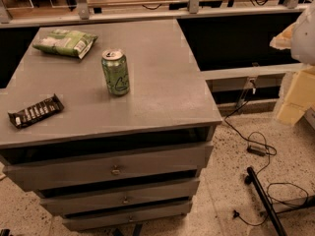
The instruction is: Move green can near green jalapeno chip bag
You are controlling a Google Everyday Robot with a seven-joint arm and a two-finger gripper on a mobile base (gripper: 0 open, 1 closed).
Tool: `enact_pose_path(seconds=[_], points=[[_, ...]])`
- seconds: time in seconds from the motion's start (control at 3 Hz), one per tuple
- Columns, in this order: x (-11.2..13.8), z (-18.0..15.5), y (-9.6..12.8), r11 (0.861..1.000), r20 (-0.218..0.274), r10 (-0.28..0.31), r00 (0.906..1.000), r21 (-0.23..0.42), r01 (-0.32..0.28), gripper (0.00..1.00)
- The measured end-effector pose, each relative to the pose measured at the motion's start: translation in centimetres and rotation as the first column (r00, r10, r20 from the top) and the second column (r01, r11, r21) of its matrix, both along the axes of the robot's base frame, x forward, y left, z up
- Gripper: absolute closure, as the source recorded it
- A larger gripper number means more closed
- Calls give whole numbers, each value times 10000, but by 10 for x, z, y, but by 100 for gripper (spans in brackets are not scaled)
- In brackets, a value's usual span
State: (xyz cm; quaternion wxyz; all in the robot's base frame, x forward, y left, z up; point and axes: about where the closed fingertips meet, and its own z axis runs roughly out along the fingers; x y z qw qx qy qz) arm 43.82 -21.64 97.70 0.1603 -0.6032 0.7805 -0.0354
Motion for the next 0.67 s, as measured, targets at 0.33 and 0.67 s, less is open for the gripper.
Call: enact_pose_path(seconds=[0.33, 0.67], points=[[0, 0, 0, 10000, 2, 0, 10000, 0, 0, 0], [21, -1, 48, 9943, 122, 915, 9957, 546, -920, 0]])
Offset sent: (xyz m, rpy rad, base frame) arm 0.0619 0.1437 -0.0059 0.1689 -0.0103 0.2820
